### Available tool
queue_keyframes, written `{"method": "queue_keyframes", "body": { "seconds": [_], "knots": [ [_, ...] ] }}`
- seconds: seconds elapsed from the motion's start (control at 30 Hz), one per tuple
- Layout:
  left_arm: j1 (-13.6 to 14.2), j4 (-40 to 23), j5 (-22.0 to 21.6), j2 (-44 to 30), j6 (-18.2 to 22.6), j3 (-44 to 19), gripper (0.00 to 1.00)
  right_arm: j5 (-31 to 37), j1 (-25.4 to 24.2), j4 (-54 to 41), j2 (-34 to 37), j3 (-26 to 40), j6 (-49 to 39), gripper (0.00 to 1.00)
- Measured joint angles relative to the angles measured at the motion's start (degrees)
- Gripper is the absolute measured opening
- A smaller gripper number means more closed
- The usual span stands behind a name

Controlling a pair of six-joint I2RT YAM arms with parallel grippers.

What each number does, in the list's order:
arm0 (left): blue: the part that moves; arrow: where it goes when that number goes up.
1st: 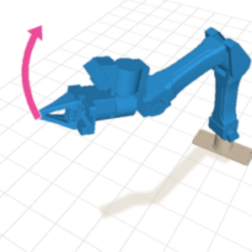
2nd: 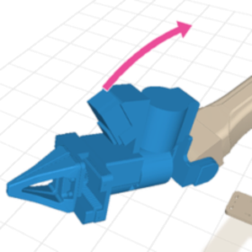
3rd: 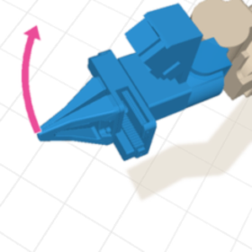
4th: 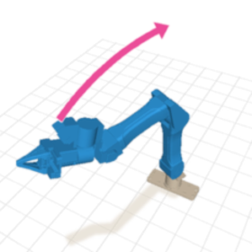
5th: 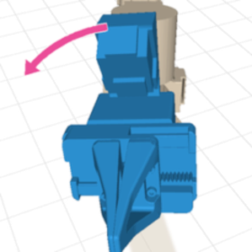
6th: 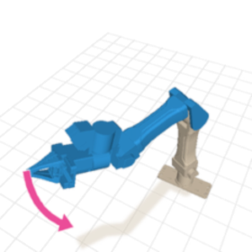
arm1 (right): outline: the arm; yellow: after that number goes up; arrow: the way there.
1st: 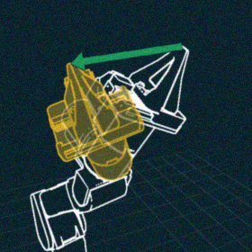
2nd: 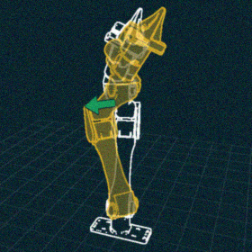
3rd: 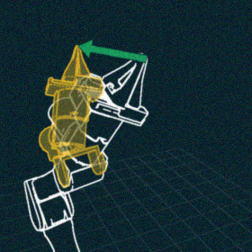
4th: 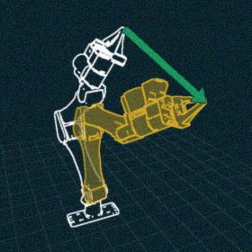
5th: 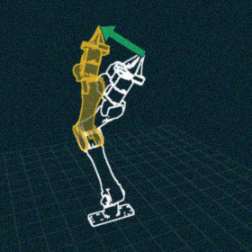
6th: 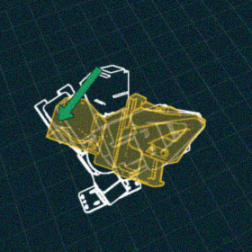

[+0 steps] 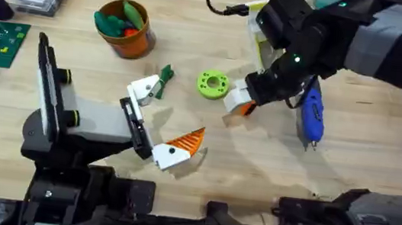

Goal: Pick up the gripper from the table and insert it into the empty holder that is missing its gripper. Then pick up a screw, insert it into the mounting hole, and use the screwdriver to tighten it. Finally, clean up the table by picking up the vegetable and placing it into the bucket.

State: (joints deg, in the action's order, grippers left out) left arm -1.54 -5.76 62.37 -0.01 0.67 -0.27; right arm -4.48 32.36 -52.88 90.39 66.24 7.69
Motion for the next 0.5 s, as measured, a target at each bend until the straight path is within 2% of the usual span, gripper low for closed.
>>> {"method": "queue_keyframes", "body": {
  "seconds": [0.5],
  "knots": [
    [0.00,0.00,0.00,0.00,0.00,0.00,0.986,0.60,0.00,0.33,0.00,0.00,0.06,0.966]
  ]
}}
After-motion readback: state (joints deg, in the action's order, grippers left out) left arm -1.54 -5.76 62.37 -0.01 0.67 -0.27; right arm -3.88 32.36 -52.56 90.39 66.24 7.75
